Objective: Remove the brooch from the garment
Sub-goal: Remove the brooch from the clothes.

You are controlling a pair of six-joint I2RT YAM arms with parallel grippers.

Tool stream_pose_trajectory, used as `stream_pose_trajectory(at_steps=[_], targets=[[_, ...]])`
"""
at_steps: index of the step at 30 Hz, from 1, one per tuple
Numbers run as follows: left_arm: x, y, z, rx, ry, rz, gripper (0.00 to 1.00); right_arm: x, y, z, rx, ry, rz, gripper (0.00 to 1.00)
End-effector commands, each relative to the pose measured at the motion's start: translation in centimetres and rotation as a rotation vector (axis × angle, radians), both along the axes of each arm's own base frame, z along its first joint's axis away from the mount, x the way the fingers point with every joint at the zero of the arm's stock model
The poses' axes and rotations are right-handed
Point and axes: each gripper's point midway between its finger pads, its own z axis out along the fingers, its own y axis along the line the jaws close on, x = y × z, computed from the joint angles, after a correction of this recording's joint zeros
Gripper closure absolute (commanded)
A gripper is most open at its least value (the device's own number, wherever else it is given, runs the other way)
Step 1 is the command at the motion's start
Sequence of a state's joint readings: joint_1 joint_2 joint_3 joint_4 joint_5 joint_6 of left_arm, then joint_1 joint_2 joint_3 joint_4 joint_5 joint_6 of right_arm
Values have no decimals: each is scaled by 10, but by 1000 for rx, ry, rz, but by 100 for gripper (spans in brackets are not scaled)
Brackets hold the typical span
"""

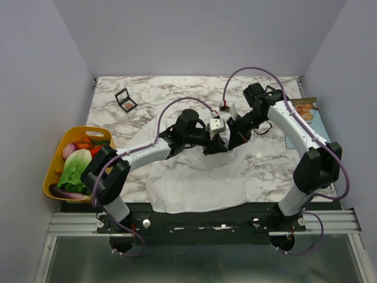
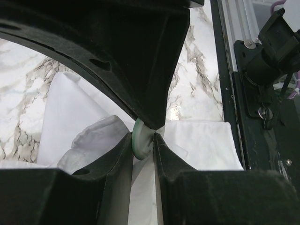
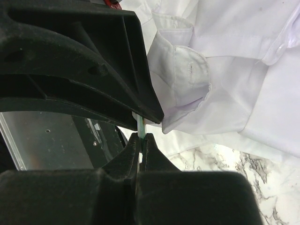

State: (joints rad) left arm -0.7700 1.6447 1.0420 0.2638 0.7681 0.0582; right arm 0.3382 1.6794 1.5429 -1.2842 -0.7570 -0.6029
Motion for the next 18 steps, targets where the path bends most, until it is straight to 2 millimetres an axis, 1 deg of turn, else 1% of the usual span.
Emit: stream_pose_trajectory(at_steps=[1,6,10,18], targets=[[5,-2,-5,8,3,16,73,-4,3,9,41,1,-2,99],[4,-3,-6,10,9,12,70,-3,3,8,38,0,-3,99],[5,-2,-6,10,11,14,64,-2,2,6,33,2,-6,99],[5,-2,-4,8,1,15,61,1,1,3,18,-4,-15,99]])
